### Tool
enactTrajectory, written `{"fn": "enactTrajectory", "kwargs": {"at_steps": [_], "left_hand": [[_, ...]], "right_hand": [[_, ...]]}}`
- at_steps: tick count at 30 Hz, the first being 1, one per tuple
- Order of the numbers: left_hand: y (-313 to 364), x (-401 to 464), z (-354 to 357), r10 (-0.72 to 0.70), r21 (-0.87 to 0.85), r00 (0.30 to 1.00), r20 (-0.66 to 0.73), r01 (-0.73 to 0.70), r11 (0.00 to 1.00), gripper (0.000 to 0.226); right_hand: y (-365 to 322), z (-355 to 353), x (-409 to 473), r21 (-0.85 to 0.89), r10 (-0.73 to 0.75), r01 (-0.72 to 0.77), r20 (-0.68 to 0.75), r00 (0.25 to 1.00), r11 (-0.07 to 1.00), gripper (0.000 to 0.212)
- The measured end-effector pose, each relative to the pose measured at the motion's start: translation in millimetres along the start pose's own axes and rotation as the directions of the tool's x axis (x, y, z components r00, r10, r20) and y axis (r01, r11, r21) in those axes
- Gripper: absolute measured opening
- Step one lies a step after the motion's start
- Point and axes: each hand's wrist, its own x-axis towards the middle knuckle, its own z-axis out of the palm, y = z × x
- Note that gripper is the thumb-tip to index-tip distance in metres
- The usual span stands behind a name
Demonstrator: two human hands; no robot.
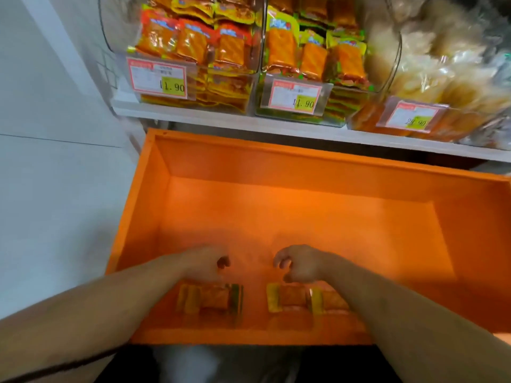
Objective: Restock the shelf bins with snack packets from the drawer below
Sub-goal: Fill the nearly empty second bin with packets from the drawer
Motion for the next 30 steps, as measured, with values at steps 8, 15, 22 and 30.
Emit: {"fn": "enactTrajectory", "kwargs": {"at_steps": [8,15,22,30], "left_hand": [[4.7,38.4,32.1,0.051,0.061,0.977,0.206,-0.065,0.996,0.041],[-1.4,45.9,45.4,0.034,0.057,0.97,0.242,-0.049,0.997,0.017],[3.2,39.8,28.4,0.017,-0.074,0.995,0.098,-0.01,0.997,0.023],[16.6,3.9,-32.7,-0.072,-0.29,0.948,-0.311,-0.022,0.957,0.027]], "right_hand": [[24.1,34.0,38.3,-0.116,0.029,-0.005,0.202,0.979,0.993,0.042],[23.8,45.1,40.8,-0.277,0.012,0.069,0.282,0.959,0.959,0.016],[12.0,24.4,27.8,-0.039,-0.001,0.006,0.138,0.99,0.999,0.018],[-8.3,-59.8,-35.7,0.394,-0.026,0.087,-0.159,0.987,0.915,0.007]]}}
